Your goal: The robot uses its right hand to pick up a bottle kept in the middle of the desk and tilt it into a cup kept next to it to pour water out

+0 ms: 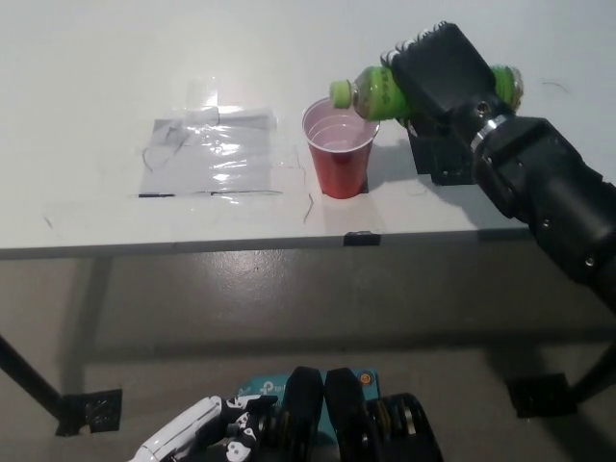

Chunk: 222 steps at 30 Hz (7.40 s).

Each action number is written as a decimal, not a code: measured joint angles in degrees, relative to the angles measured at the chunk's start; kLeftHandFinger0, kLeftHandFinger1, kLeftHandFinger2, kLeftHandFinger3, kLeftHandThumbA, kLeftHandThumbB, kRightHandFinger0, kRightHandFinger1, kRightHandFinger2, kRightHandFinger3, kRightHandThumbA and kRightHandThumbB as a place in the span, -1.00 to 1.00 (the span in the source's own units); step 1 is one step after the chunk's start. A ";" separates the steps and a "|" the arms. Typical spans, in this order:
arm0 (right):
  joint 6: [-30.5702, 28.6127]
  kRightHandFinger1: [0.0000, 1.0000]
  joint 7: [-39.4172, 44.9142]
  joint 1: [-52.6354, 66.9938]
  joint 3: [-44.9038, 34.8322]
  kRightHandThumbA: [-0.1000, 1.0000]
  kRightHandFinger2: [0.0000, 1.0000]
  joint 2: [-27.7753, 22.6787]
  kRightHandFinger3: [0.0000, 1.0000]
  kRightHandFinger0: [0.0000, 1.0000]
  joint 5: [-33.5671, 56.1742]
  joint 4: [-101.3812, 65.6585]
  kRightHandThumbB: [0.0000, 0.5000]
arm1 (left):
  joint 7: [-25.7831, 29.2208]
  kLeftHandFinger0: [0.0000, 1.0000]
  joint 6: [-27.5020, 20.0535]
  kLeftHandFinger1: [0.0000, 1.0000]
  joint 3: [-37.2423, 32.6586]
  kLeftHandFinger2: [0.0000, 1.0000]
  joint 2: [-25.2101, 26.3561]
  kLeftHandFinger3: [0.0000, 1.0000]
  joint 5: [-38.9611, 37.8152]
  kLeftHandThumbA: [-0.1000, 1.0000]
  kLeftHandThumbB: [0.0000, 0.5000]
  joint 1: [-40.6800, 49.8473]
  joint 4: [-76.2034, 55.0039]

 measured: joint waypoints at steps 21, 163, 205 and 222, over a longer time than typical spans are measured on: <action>-2.61 -1.00 -4.51 -3.93 4.97 -1.00 -0.47 -1.60 -1.00 -1.00 -8.07 4.88 -0.20 | -0.54 0.80 0.00 0.95 0.00 0.85 0.07 1.00 0.03 1.00 1.00 -0.01 0.00; -20.94 1.00 -42.15 14.69 -28.55 0.90 1.00 14.45 1.00 1.00 31.73 24.98 0.21 | -0.55 0.81 -0.08 0.94 -0.23 0.85 -0.03 1.00 0.69 1.00 1.00 -1.20 -0.02; -3.20 1.00 -23.62 52.20 -29.21 -0.34 1.00 10.74 1.00 1.00 38.68 -30.07 -0.60 | -0.53 0.75 -0.04 0.94 -0.11 0.88 -0.04 1.00 0.69 1.00 1.00 -1.01 0.48; 1.87 -0.06 -5.72 63.61 -26.05 -0.60 0.14 4.51 0.80 -0.15 58.13 -48.50 -0.56 | -0.53 0.73 -0.05 0.92 -0.05 0.89 -0.03 1.00 0.68 1.00 1.00 -1.01 0.48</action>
